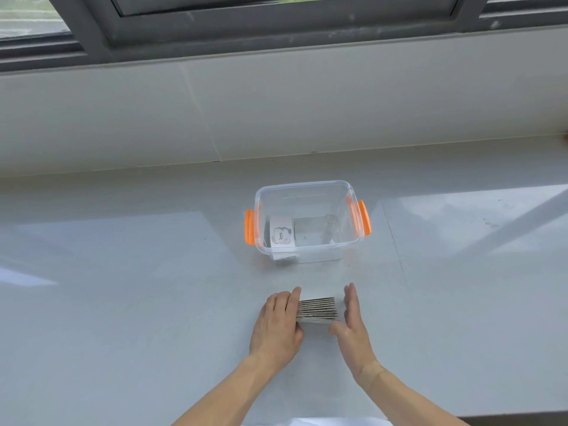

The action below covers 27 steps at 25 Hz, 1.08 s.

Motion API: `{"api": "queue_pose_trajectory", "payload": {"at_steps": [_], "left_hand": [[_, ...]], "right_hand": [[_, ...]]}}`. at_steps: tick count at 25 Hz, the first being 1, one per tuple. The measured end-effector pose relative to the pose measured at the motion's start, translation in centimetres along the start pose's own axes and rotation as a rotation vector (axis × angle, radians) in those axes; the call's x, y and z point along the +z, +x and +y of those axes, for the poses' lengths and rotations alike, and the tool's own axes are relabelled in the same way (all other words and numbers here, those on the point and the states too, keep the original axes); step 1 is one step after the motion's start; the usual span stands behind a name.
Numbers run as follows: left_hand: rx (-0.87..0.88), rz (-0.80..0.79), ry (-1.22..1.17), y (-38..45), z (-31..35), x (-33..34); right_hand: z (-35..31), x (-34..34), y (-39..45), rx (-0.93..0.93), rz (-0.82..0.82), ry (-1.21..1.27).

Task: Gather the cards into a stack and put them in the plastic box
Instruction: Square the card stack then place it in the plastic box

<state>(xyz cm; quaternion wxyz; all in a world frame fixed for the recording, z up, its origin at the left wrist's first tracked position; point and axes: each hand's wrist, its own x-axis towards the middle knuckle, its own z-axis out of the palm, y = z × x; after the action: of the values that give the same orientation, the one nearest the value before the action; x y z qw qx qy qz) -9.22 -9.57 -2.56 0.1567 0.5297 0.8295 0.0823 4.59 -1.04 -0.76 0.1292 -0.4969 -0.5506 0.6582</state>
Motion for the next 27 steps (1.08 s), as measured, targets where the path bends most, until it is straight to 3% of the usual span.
{"api": "queue_pose_trajectory", "payload": {"at_steps": [7, 9, 12, 15, 27], "left_hand": [[-0.006, -0.017, -0.017, -0.2, -0.1, 0.2], [0.012, -0.022, 0.001, -0.3, -0.3, 0.2], [0.032, -0.044, 0.028, -0.4, -0.6, 0.2], [0.060, -0.073, 0.061, -0.1, -0.8, -0.1], [-0.007, -0.067, -0.150, 0.9, -2.9, -1.8]], "right_hand": [[0.7, 0.4, -0.1, -0.050, -0.125, -0.072], [0.5, -0.5, 0.5, -0.131, -0.140, -0.309], [0.0, -1.0, 1.7, -0.397, -0.143, -0.886], [-0.3, -1.1, 2.7, -0.512, -0.142, -1.135], [-1.3, -1.8, 3.3, -0.565, -0.122, -1.200]]}}
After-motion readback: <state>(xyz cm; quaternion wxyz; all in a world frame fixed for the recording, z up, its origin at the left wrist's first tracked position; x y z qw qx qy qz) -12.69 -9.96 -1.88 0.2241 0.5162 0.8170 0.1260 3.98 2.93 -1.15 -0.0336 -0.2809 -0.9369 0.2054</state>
